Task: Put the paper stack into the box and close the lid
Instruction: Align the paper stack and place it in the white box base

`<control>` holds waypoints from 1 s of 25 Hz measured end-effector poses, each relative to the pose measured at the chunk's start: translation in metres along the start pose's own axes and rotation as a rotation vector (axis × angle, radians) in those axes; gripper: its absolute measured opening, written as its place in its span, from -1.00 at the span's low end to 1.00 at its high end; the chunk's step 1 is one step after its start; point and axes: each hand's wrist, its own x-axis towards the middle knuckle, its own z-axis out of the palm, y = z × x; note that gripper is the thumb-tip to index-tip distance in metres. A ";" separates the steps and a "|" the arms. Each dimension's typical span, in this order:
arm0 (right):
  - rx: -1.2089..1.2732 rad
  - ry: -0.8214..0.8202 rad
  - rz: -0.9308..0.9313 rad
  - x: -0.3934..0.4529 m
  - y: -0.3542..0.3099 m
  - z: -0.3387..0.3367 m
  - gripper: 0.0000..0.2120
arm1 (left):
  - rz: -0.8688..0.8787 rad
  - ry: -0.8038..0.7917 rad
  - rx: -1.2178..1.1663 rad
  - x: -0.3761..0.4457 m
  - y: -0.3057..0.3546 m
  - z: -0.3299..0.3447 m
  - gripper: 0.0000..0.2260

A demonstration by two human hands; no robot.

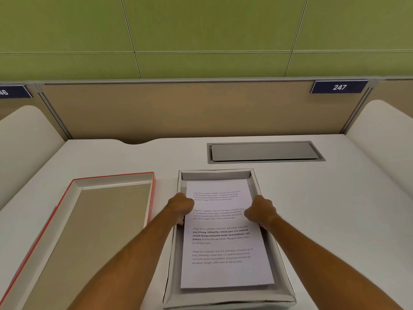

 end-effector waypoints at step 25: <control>0.289 -0.170 -0.088 -0.026 -0.006 -0.010 -0.47 | 0.080 -0.086 -0.150 -0.019 -0.008 0.009 -0.28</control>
